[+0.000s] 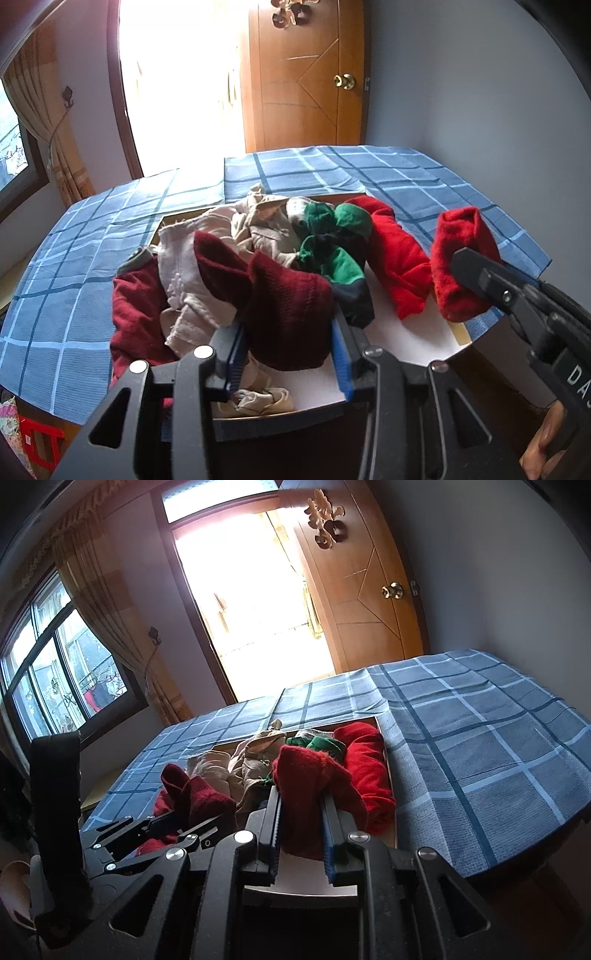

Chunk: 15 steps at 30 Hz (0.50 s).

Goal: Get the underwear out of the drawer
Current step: 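Carry both socks over the tray and lower them onto the clothes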

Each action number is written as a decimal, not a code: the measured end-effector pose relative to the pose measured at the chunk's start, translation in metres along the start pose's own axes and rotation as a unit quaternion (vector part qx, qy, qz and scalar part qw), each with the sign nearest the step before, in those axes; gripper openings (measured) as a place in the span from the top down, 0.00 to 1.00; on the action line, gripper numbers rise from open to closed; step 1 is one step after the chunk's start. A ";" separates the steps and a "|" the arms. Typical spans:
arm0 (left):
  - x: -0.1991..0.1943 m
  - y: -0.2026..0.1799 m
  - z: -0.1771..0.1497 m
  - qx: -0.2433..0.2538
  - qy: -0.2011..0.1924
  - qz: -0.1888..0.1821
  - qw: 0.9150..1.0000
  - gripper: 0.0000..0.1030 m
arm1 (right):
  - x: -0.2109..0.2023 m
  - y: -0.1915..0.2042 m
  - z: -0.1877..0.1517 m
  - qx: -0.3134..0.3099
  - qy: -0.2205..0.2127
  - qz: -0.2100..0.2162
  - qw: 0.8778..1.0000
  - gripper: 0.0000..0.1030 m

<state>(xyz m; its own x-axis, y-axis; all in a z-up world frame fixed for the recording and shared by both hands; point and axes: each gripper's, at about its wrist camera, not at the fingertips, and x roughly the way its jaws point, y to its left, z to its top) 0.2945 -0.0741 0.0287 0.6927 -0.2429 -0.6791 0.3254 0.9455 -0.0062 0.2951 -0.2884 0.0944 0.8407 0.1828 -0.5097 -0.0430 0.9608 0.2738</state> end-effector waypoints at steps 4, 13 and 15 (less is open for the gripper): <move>0.006 -0.003 0.002 0.001 0.002 0.003 1.000 0.62 | 0.009 -0.001 -0.001 -0.002 0.007 -0.005 1.000 0.80; 0.032 0.000 -0.002 -0.004 0.022 0.012 1.000 0.62 | 0.037 -0.013 -0.008 0.005 0.036 -0.022 0.999 0.80; 0.039 -0.001 -0.002 -0.002 0.027 0.016 1.000 0.62 | 0.042 -0.014 -0.009 0.004 0.040 -0.024 0.999 0.80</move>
<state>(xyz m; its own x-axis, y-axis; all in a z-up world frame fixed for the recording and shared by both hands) 0.3196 -0.0842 0.0008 0.6673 -0.2015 -0.7170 0.3021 0.9532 0.0133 0.3264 -0.2921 0.0615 0.7963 0.1520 -0.5855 0.0021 0.9672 0.2539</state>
